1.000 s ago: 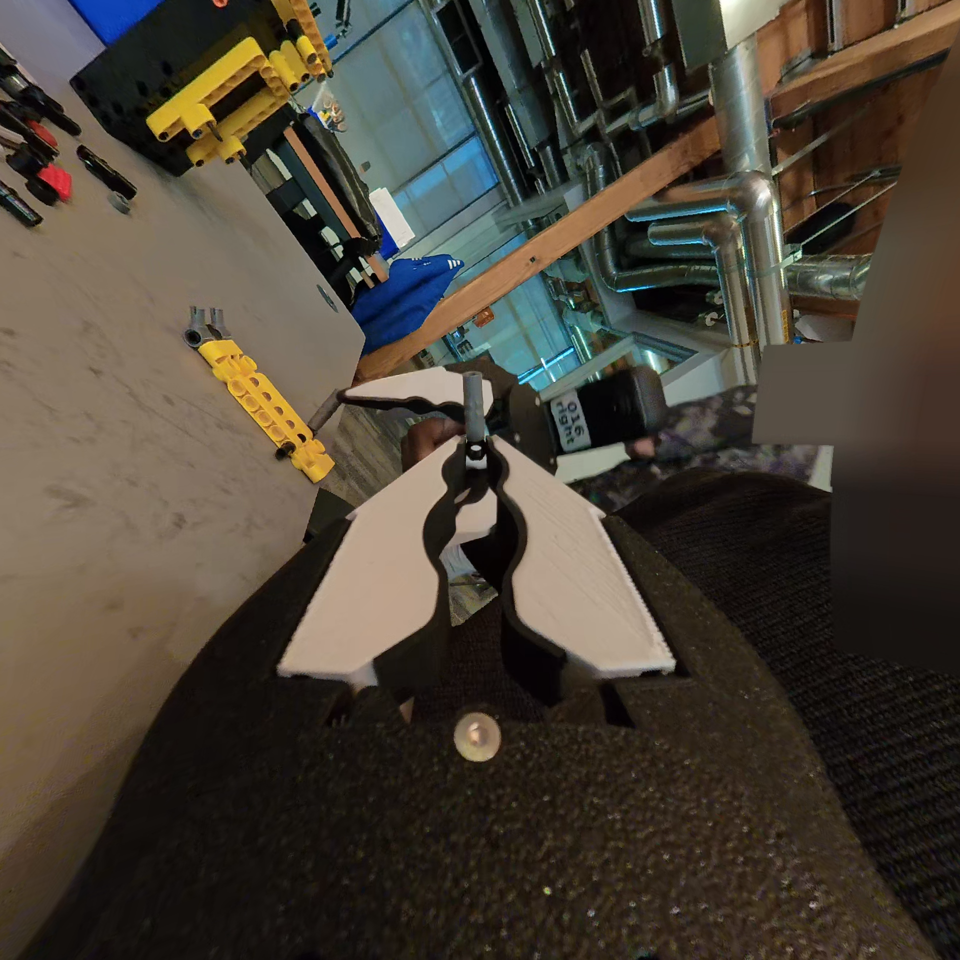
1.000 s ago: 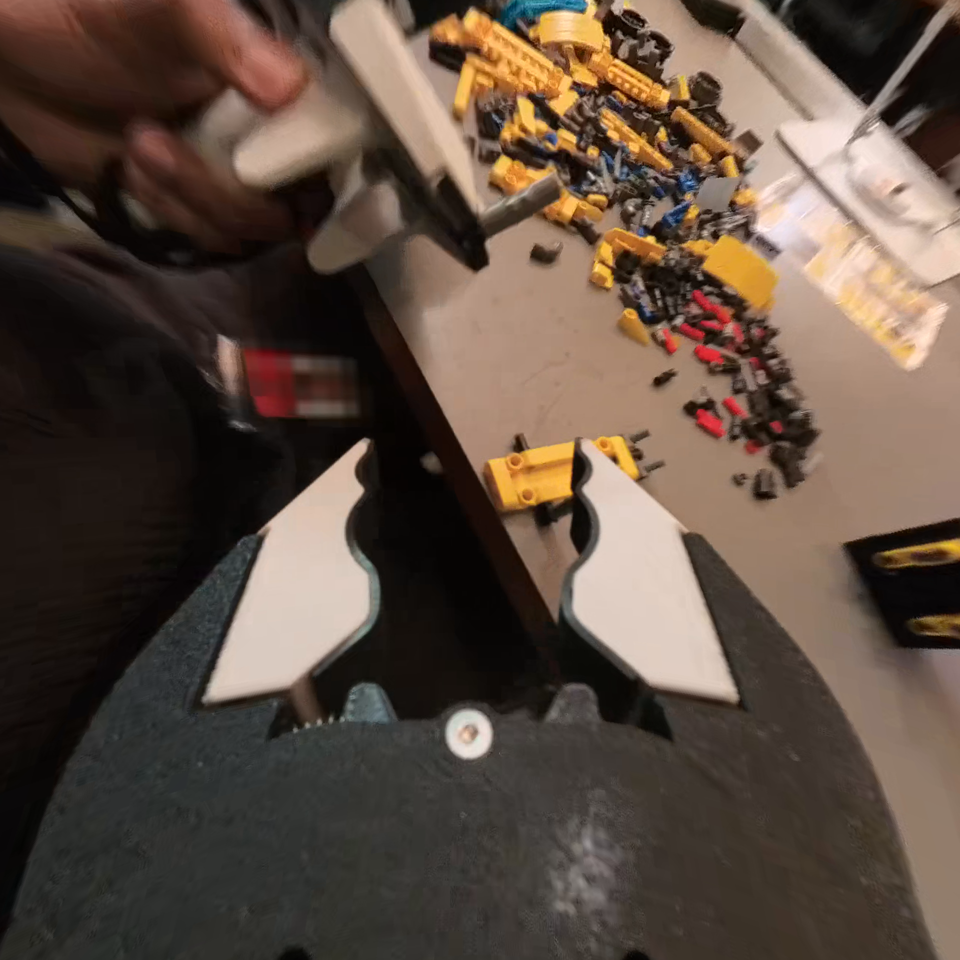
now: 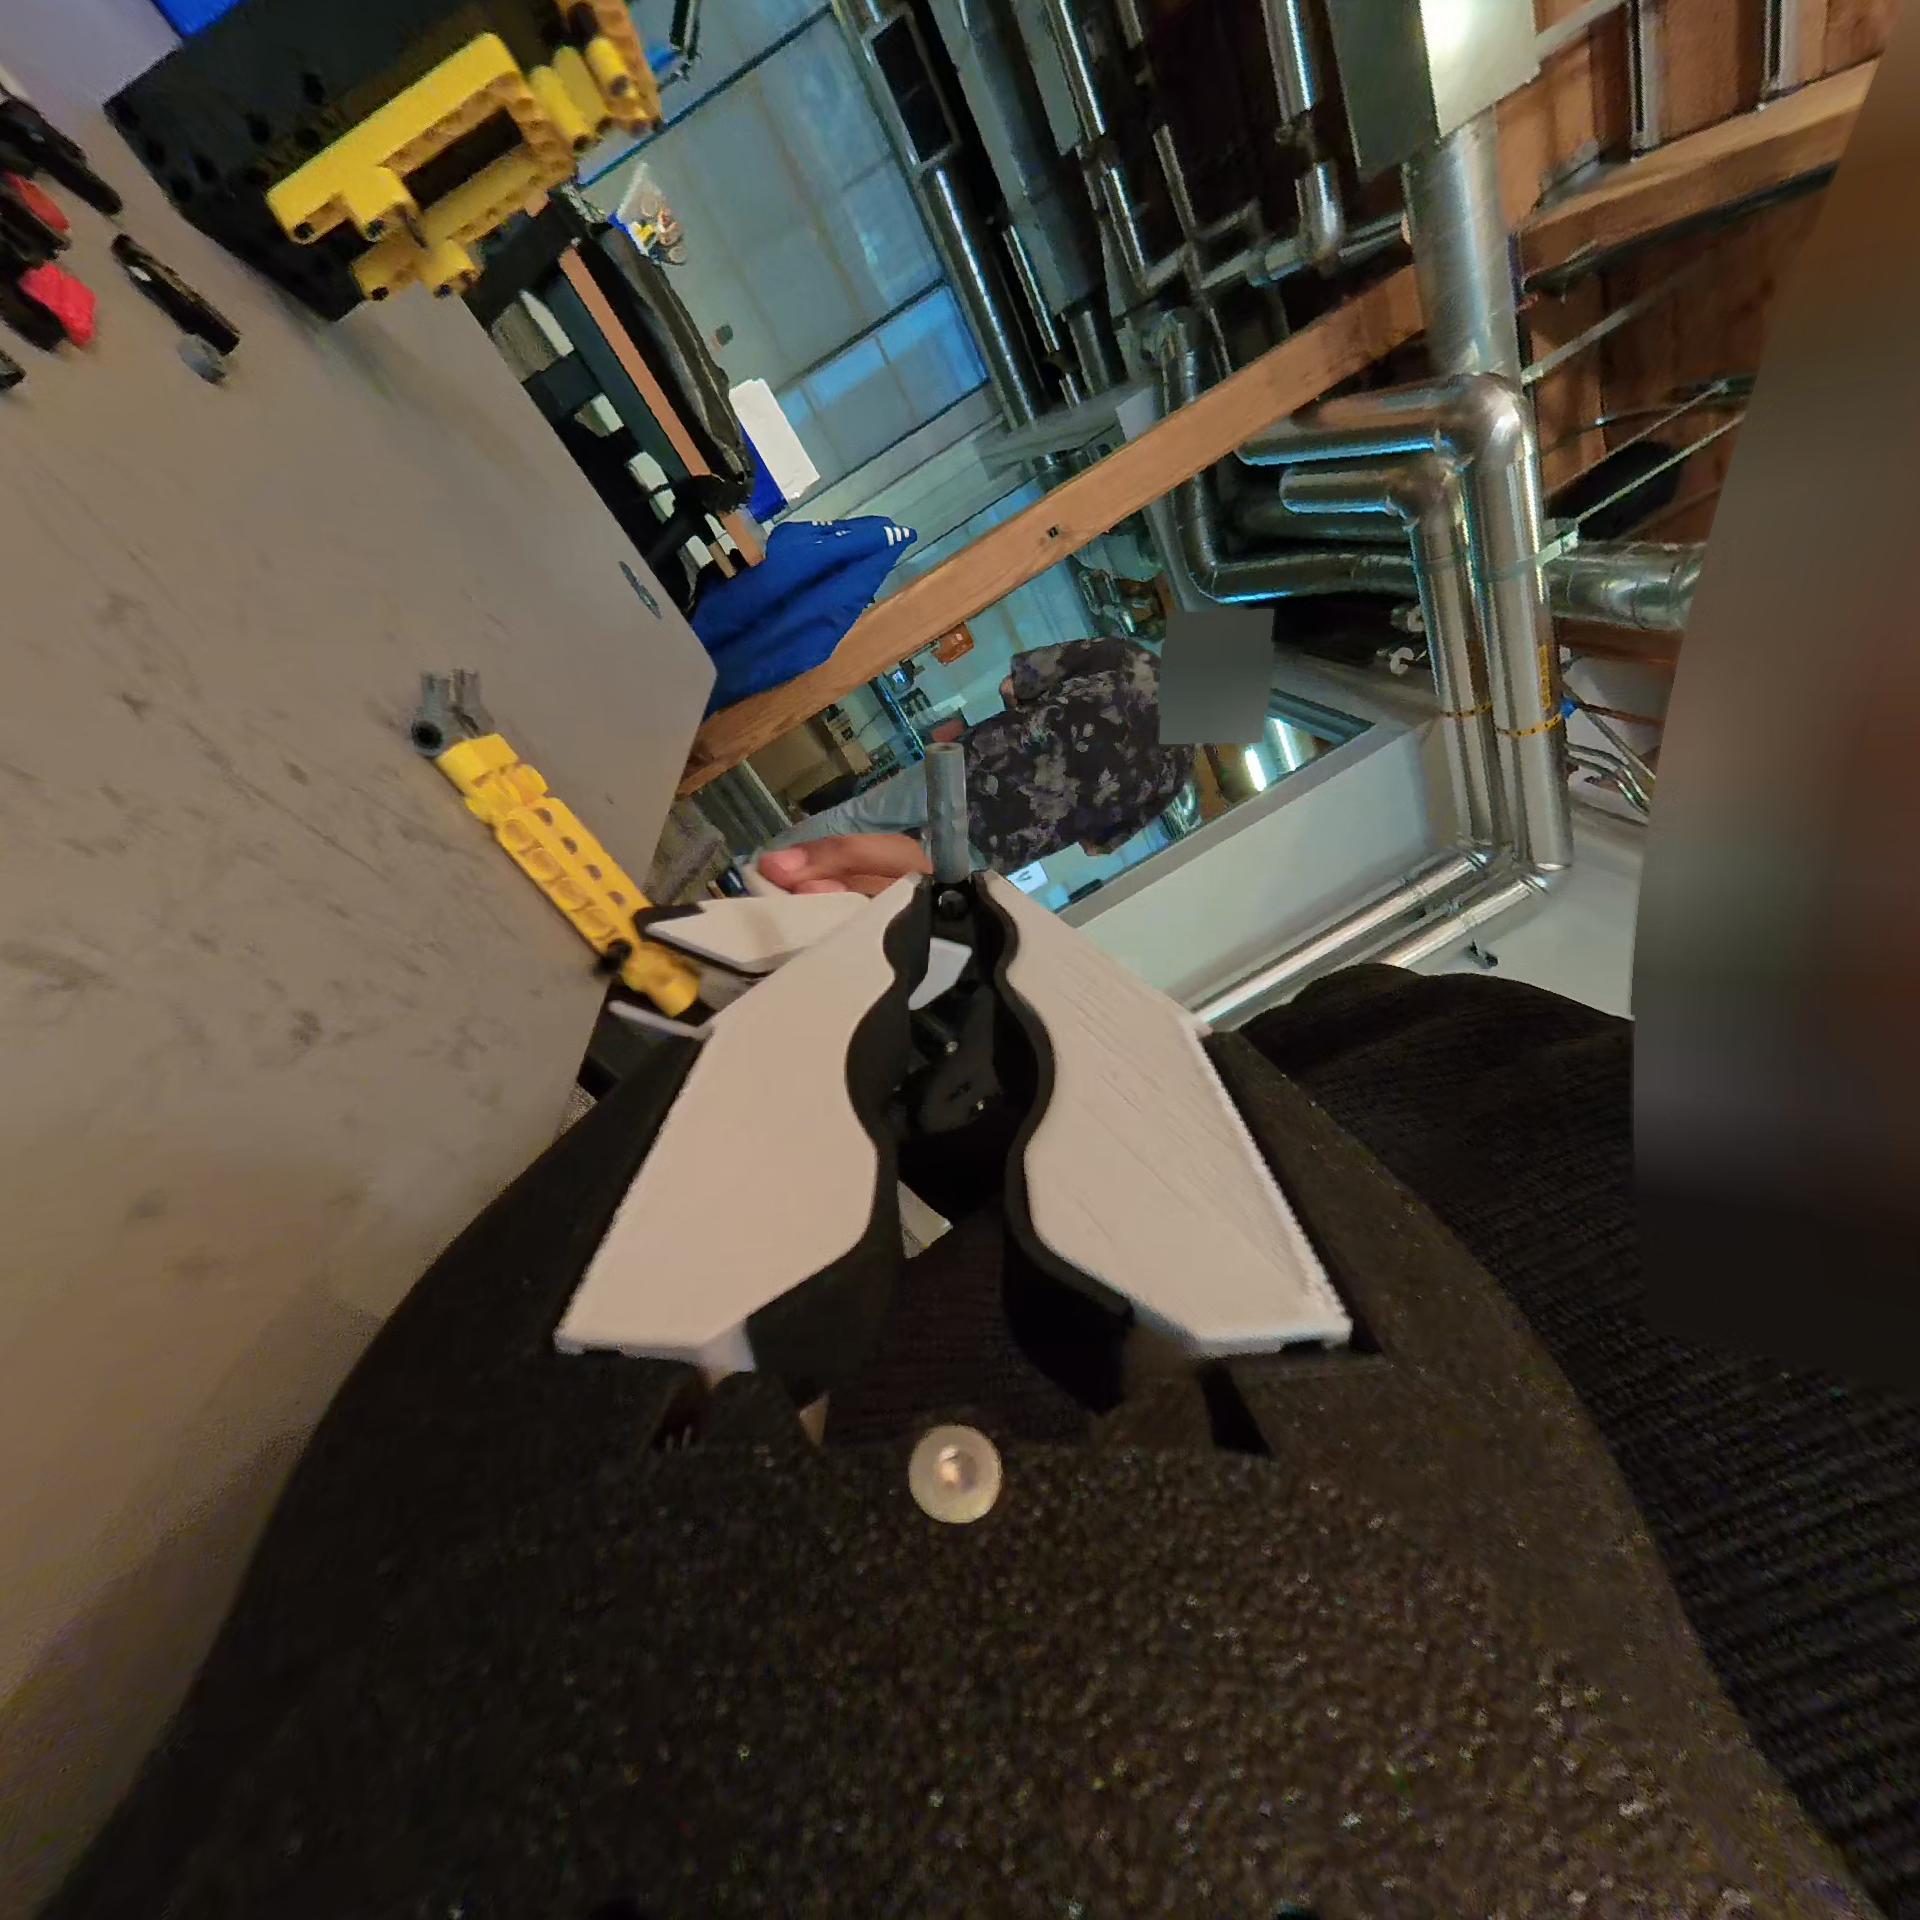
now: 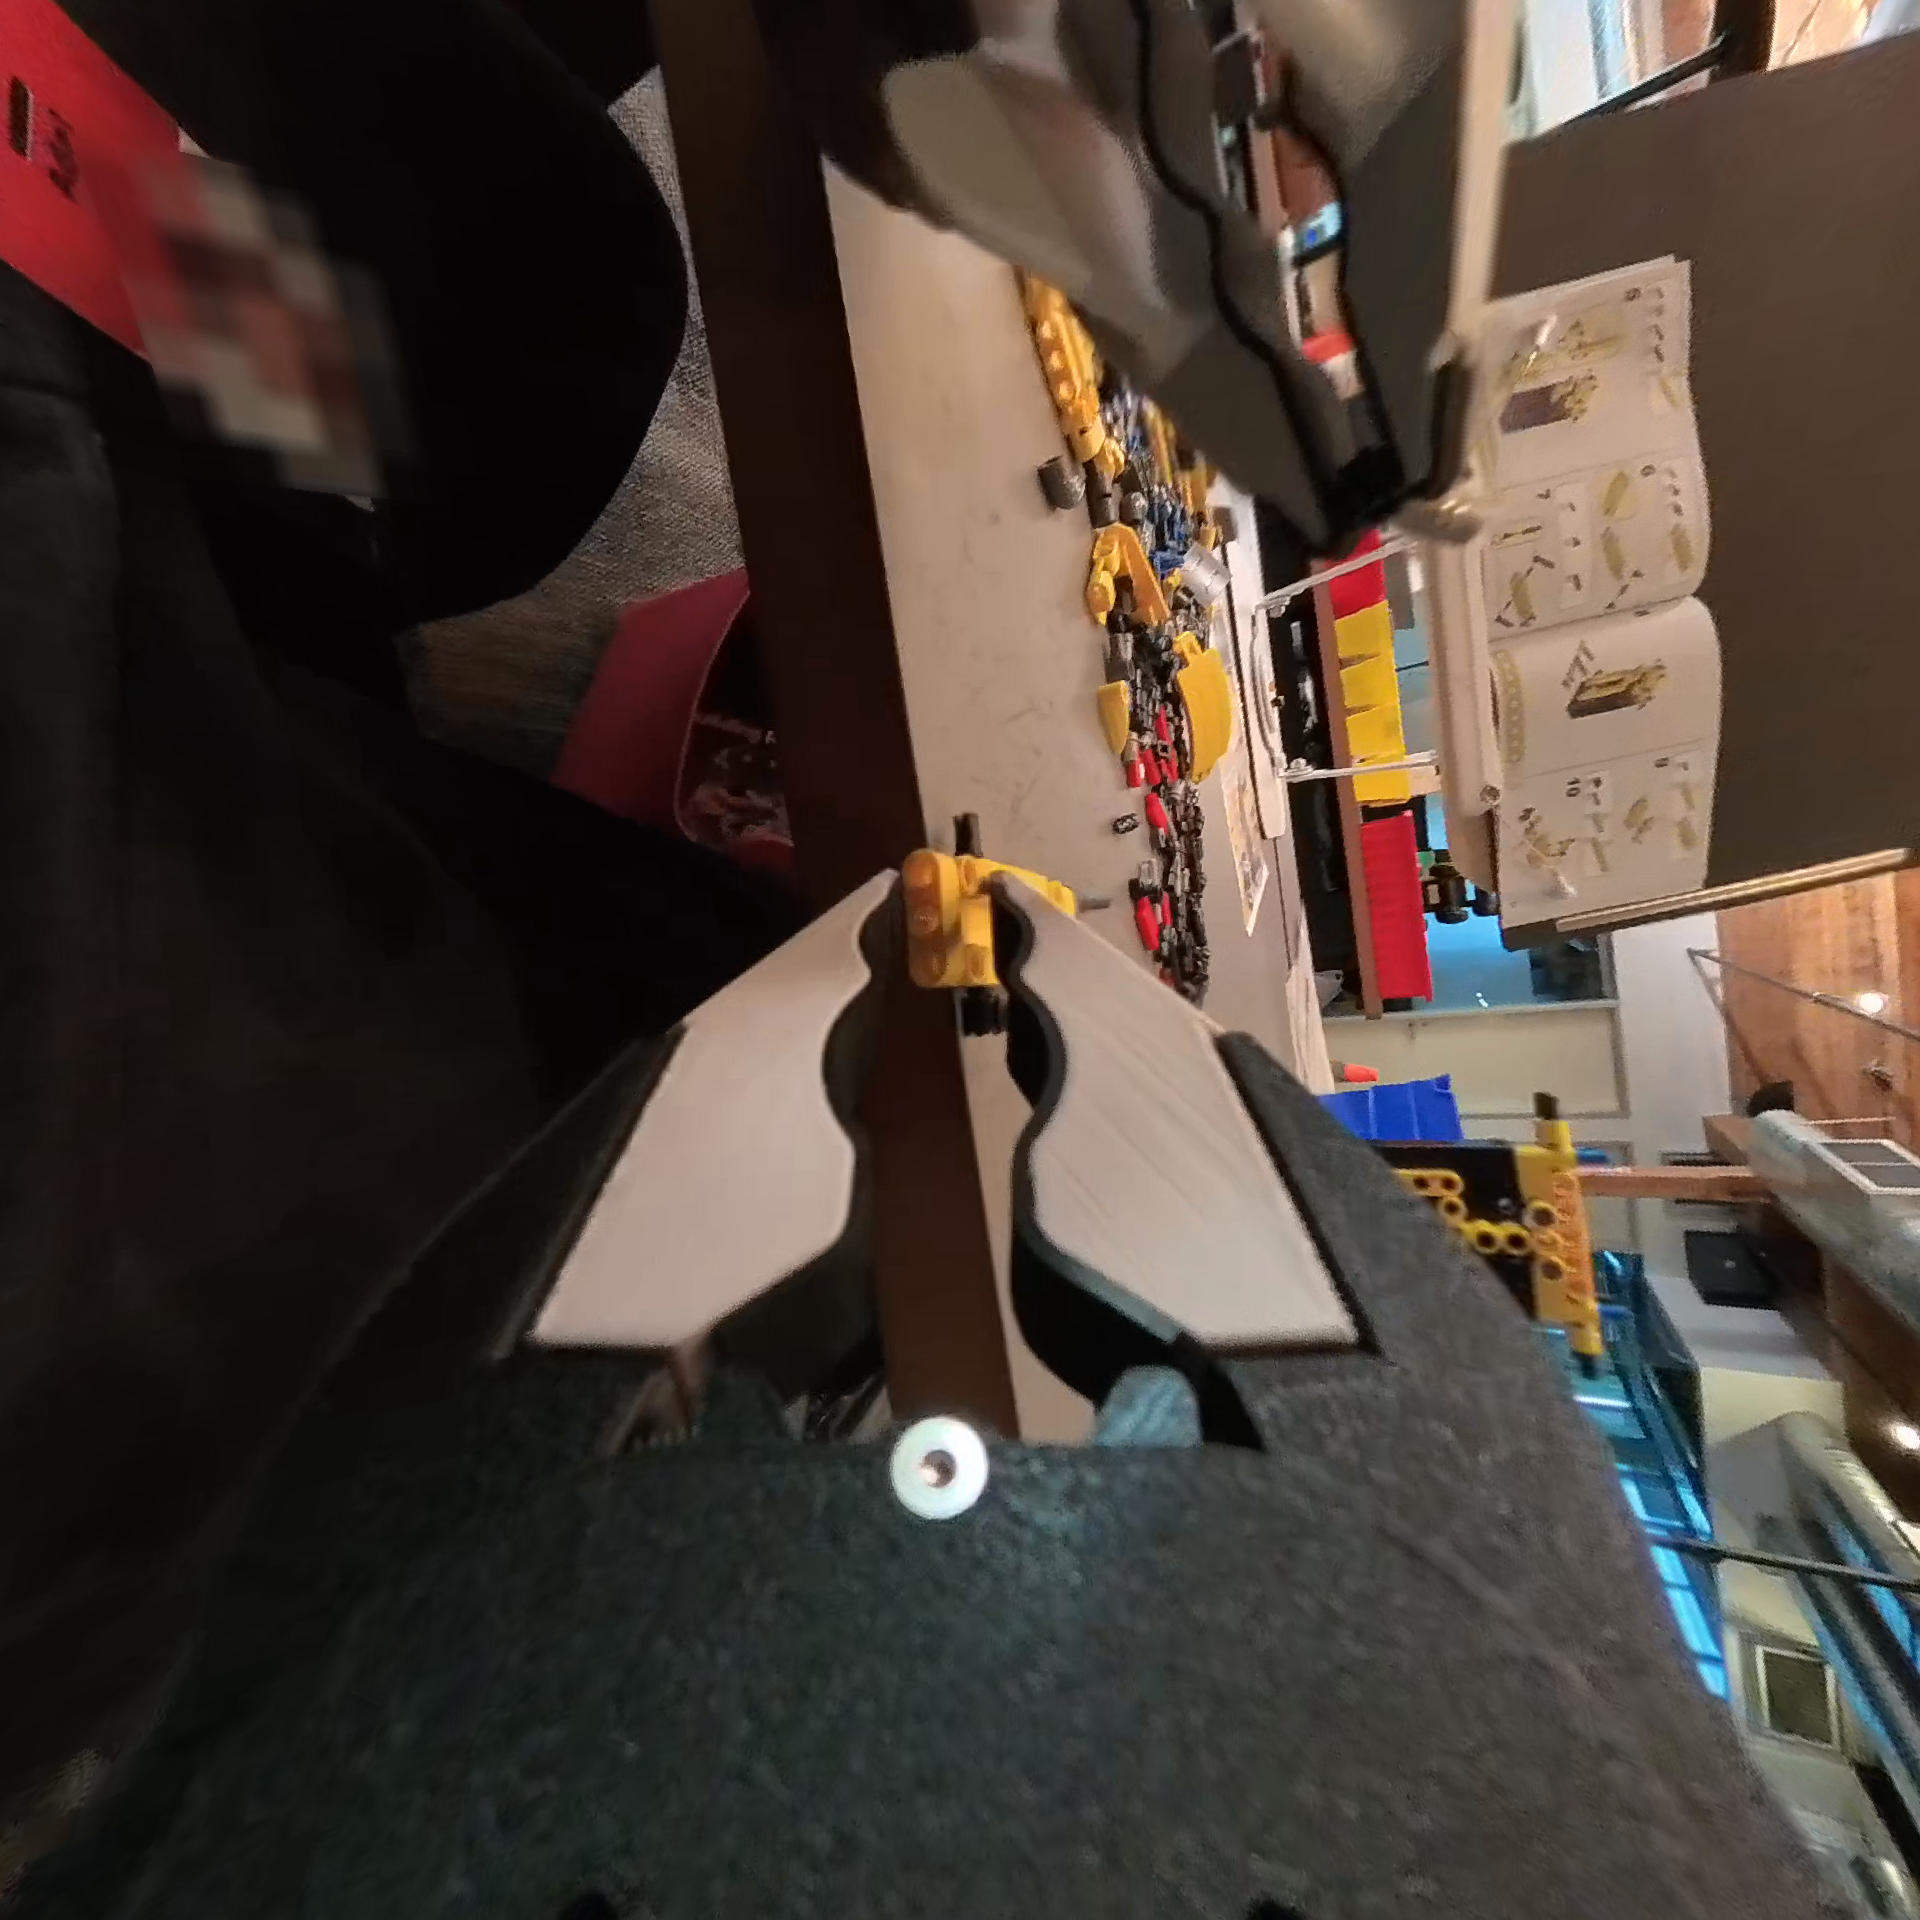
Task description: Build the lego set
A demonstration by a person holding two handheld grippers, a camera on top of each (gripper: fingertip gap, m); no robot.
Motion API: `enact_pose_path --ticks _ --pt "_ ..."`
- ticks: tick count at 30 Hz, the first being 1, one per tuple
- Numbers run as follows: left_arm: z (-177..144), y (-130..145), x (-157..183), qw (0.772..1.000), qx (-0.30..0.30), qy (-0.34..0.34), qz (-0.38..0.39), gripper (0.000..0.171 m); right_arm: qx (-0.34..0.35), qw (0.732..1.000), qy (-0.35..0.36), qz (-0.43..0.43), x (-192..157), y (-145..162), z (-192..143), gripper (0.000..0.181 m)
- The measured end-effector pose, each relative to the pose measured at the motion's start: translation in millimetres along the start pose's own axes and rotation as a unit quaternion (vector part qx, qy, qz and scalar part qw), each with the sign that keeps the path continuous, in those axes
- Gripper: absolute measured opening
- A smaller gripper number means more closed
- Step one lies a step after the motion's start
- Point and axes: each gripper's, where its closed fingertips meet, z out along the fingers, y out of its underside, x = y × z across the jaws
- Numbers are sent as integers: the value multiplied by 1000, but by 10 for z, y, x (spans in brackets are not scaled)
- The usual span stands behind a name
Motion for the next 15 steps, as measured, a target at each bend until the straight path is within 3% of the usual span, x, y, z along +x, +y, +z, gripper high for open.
enact_pose_path --ticks 9,15 --pt "-62 -61 -86 998 52 4 -48 6 74 992 98 10 595 -299 -279 7" --pt "-35 -63 -73 997 59 -2 -45 5 96 989 105 -34 612 -473 -227 7"
